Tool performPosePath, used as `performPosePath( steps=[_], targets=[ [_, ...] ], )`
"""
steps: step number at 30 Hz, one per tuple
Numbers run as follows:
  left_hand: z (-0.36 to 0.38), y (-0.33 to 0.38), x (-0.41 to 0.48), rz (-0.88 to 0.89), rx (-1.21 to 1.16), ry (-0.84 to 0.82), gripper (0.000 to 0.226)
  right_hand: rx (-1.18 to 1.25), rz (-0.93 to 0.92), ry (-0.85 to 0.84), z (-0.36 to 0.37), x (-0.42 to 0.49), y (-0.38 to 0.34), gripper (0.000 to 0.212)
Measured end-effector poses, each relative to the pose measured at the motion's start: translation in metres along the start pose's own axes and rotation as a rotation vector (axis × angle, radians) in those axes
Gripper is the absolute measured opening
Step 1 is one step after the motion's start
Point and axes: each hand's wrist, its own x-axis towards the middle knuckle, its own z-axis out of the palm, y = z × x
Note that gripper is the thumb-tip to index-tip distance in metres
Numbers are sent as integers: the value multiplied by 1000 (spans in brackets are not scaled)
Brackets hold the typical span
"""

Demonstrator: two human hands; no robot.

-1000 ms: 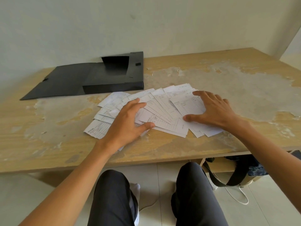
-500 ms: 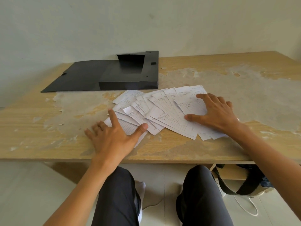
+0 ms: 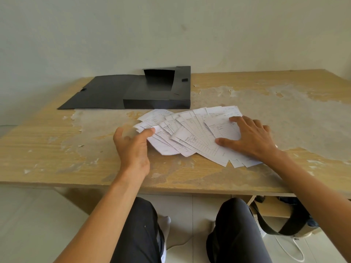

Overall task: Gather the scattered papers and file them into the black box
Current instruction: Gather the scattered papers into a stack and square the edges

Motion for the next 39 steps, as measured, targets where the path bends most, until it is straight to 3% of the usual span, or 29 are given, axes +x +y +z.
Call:
performPosePath(
  steps=[4, 8, 10, 15, 21, 33, 39],
  targets=[
    [6, 3, -6, -63, -210, 0, 91, 7, 5, 8, 1, -1, -1, 92],
    [15, -3, -8, -268, -30, -157, 35, 18, 10, 10, 0, -2, -1, 91],
    [21, -1, -6, -338, 73, -183, 25, 19, 13, 6, 0, -2, -2, 92],
    [37, -8, 1, -246, 191, -105, 22, 38, 15, 4, 1, -1, -11, 93],
    [48, -26, -8, -185, 154, -125, 31, 49, -25, 4, 7, 0, -26, 94],
    [63, -32, -22, -187, 134, -91, 37, 113, -155, -6, 11, 0, -41, 108],
    [62, -35, -31, -169, 85, -98, 37, 239, -199, -7, 12, -5, -37, 102]
  ],
)
